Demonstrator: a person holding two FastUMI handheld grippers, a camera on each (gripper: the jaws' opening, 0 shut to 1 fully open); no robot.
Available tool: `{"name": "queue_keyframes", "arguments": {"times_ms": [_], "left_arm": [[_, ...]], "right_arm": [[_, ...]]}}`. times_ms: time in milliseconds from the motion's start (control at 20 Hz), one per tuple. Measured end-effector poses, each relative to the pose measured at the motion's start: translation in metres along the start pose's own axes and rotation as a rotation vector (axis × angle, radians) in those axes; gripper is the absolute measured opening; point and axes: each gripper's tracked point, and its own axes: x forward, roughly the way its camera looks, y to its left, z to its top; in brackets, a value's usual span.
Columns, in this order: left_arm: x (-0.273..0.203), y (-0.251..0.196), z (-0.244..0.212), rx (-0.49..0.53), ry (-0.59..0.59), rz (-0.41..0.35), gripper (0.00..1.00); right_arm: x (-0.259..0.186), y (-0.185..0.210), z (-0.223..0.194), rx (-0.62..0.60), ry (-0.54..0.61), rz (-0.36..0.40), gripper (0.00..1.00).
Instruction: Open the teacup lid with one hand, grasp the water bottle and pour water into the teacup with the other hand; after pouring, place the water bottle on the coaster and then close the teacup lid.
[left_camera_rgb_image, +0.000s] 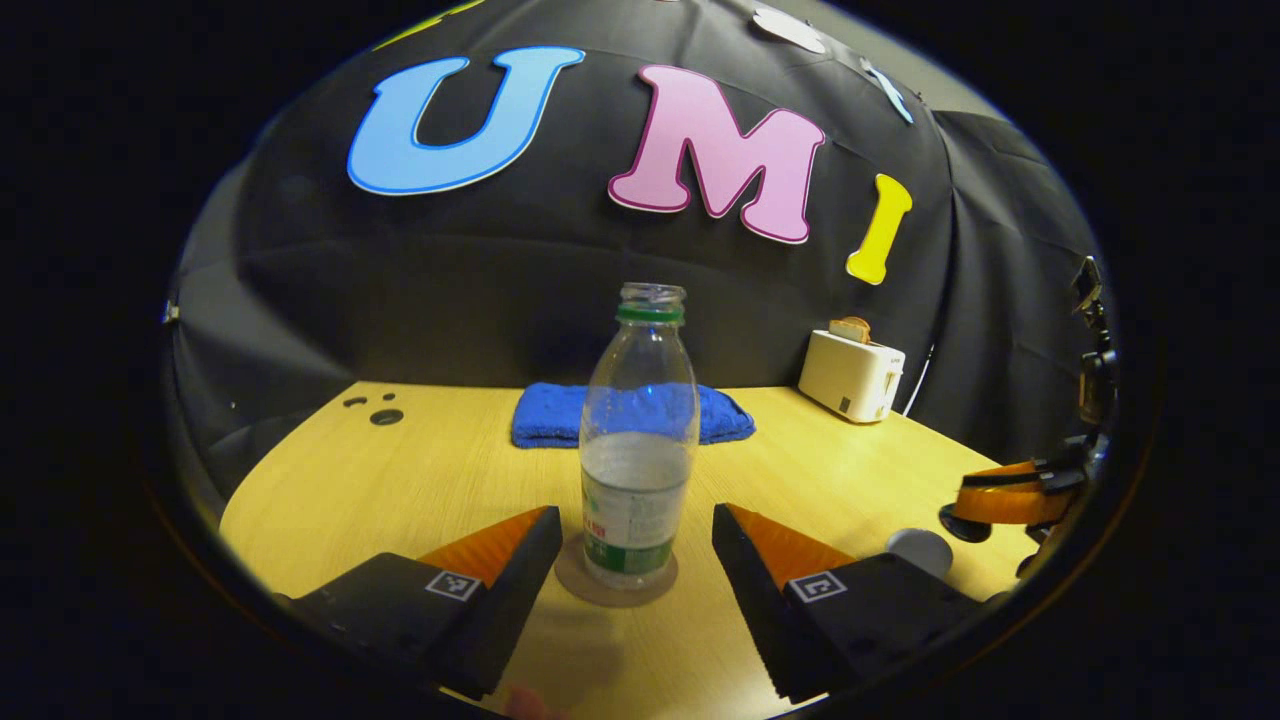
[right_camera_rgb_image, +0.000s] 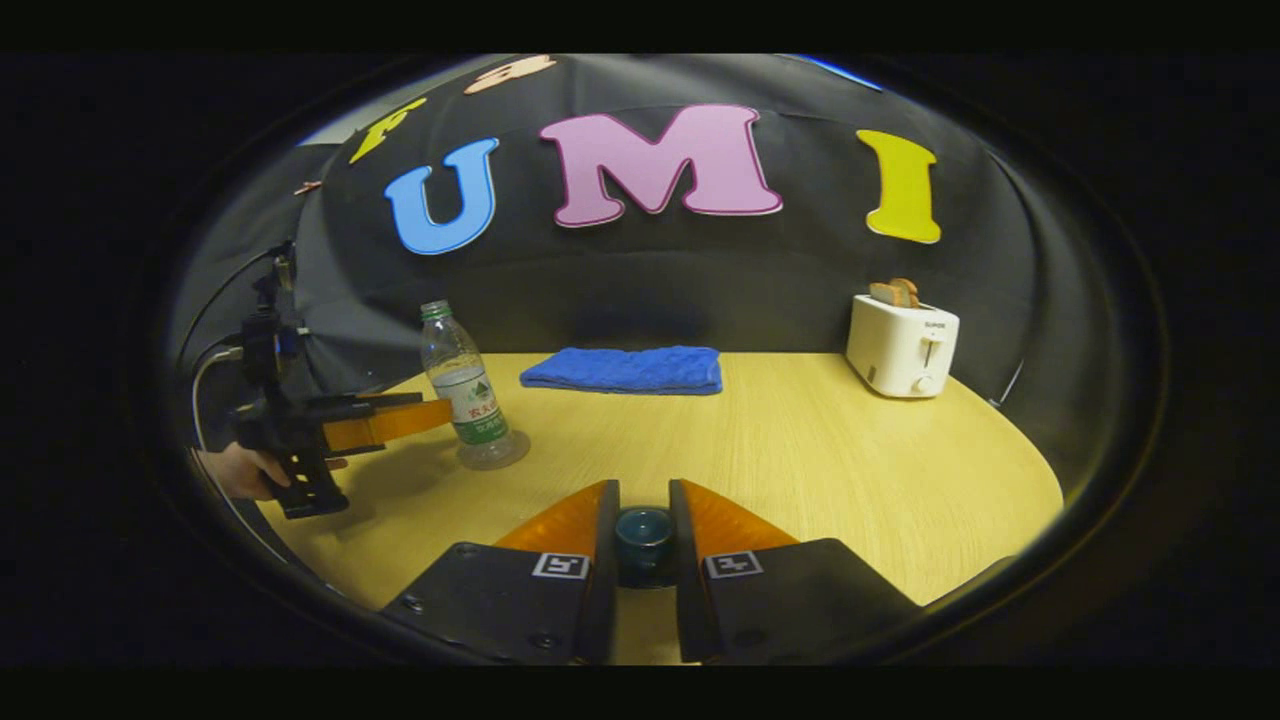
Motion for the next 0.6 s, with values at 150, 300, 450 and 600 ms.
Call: {"name": "queue_keyframes", "arguments": {"times_ms": [150, 300, 450, 600], "left_arm": [[-0.029, -0.003, 0.006, -0.029, -0.006, 0.029, 0.95], [-0.051, -0.011, 0.021, -0.081, -0.031, 0.004, 0.95], [-0.059, -0.011, 0.025, -0.105, -0.027, -0.014, 0.95], [-0.060, -0.011, 0.025, -0.117, -0.020, -0.031, 0.95]], "right_arm": [[0.009, 0.012, -0.005, -0.030, 0.008, 0.017, 0.28], [0.015, 0.021, -0.015, -0.045, 0.007, 0.031, 0.32], [0.017, 0.024, -0.020, -0.067, 0.003, 0.028, 0.32], [0.019, 0.021, -0.022, -0.089, -0.003, 0.021, 0.27]]}}
